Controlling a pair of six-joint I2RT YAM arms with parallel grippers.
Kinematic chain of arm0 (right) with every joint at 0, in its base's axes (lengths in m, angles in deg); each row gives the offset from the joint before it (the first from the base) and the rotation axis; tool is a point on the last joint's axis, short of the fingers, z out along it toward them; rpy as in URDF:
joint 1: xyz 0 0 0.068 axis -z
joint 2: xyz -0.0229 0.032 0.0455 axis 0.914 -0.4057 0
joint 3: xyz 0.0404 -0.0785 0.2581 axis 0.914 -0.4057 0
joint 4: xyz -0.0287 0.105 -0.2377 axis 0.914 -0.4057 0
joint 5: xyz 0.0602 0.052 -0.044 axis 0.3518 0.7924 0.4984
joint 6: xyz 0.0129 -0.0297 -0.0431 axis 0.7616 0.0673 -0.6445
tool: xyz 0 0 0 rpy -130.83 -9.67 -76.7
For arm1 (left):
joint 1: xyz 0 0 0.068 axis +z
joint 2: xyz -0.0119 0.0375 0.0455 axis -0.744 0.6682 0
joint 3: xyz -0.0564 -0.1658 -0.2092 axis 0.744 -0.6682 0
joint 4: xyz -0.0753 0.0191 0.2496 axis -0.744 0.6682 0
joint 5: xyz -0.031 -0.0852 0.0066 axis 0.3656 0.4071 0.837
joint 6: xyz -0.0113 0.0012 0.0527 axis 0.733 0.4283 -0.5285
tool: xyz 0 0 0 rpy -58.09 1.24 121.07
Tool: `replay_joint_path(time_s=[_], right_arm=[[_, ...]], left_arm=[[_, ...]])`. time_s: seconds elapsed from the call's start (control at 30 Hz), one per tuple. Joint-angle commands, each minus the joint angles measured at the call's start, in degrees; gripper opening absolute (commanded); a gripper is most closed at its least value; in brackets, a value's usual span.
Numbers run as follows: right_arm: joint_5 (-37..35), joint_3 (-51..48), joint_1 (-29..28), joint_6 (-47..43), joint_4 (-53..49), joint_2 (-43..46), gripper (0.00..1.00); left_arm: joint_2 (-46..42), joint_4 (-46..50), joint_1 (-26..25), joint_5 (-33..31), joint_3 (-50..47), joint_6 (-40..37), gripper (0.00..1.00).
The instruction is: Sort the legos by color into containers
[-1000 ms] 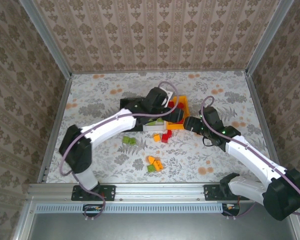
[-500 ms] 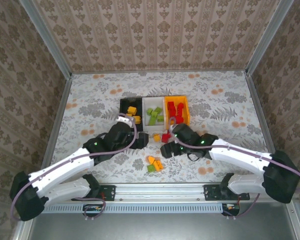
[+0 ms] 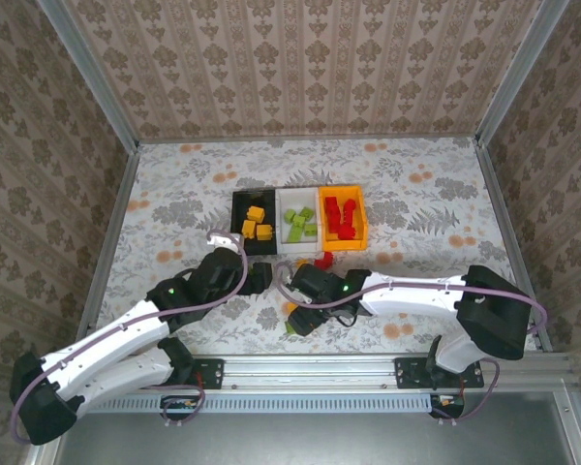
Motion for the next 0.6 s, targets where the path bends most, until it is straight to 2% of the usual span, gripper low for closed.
replay_joint_path(time_s=[0.0,0.23,0.37,0.43,0.47,0.57], right_arm=[[-2.2,1.7,-0.6,-1.4,-3.0,-1.3,0.77],[-3.3,1.5,-1.0,-0.8,-4.8,-3.0,0.69],[-9.9,1.0,-0.5,1.6,-7.4,-2.3,0.63],[-10.2,0.0,-0.1,1.6,-7.3,-0.8,0.62],[-9.0,-0.4,-0.2,1.1,-6.4,-0.1,0.63],[-7.4,0.1,-0.2,0.4,-5.4,-0.8,0.76]], left_arm=[[-1.1,1.5,0.4,-1.5,-0.6,1.0,1.00],[-1.3,1.5,0.6,-1.8,-1.0,1.2,1.00],[-1.5,1.4,0.7,-1.6,-1.2,1.2,1.00],[-1.8,1.4,0.8,-1.5,-1.3,1.3,1.00],[-1.7,1.3,0.8,-1.5,-1.4,1.3,1.00],[-1.5,1.3,0.9,-1.5,-1.6,1.4,1.00]])
